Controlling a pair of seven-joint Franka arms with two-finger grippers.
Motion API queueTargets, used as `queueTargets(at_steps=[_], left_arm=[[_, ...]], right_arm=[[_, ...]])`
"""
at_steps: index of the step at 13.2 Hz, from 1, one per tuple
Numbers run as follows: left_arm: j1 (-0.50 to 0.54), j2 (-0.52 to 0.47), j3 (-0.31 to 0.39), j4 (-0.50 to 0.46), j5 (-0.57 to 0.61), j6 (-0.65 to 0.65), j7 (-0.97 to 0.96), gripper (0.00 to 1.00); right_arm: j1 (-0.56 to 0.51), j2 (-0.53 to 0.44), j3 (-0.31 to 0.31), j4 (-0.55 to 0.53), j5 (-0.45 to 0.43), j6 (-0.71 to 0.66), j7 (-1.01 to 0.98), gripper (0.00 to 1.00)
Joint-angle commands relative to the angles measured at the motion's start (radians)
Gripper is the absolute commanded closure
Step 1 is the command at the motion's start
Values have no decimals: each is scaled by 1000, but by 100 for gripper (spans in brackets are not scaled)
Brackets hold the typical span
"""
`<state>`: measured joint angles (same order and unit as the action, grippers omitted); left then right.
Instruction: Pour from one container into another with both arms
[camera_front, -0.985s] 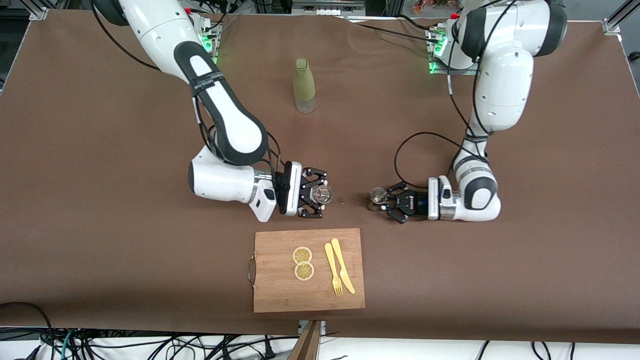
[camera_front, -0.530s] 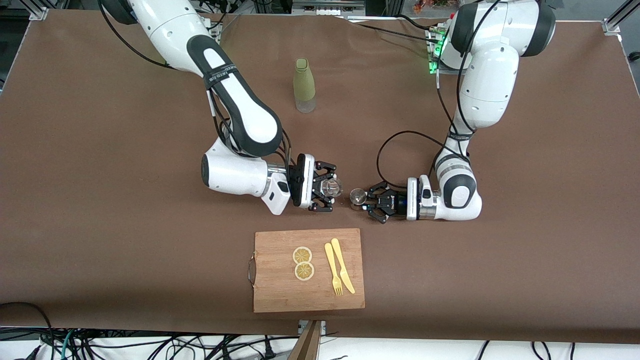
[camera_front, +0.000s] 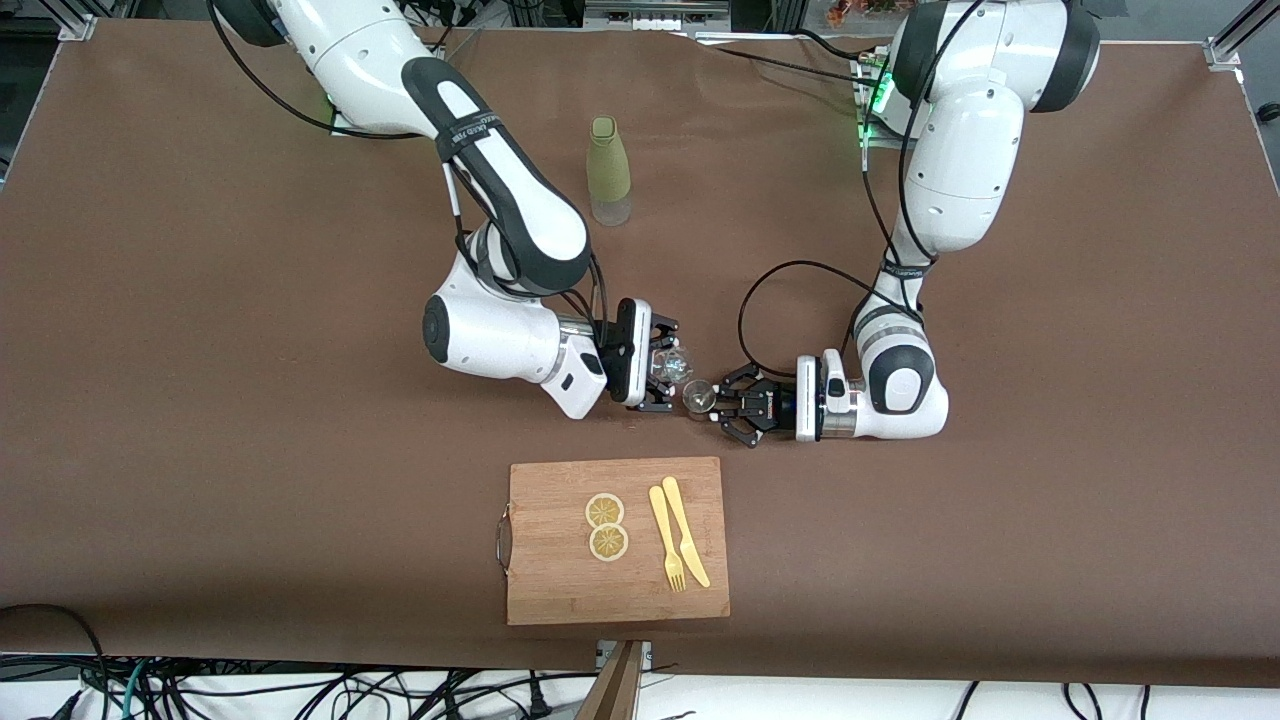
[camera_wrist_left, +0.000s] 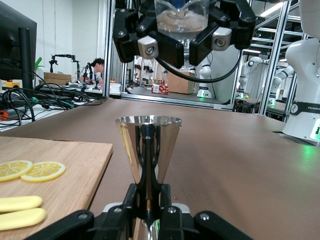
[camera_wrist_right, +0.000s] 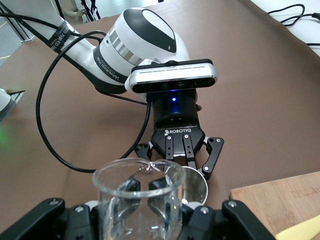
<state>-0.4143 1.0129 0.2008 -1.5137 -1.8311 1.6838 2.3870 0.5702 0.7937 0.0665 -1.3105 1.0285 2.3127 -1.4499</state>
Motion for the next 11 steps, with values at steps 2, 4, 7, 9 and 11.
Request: queueTargets(at_steps=[2, 4, 7, 9, 11], left_arm=[[-15, -14, 2, -5, -33, 28, 3, 100], [-17, -13, 2, -5, -31, 28, 3, 100], [-15, -16, 2, -10, -30, 28, 3, 100], [-15, -17, 2, -17, -28, 27, 3, 100], [-15, -19, 2, -22, -22, 25, 4, 100]], right_arm=[[11, -1, -10, 16, -33, 11, 32, 100], [11, -1, -10, 17, -91, 11, 87, 100], [13, 1, -7, 37, -179, 11, 172, 100], [17, 2, -8, 39, -182, 13, 186, 100], [17, 4, -10, 43, -183, 13, 187, 100]])
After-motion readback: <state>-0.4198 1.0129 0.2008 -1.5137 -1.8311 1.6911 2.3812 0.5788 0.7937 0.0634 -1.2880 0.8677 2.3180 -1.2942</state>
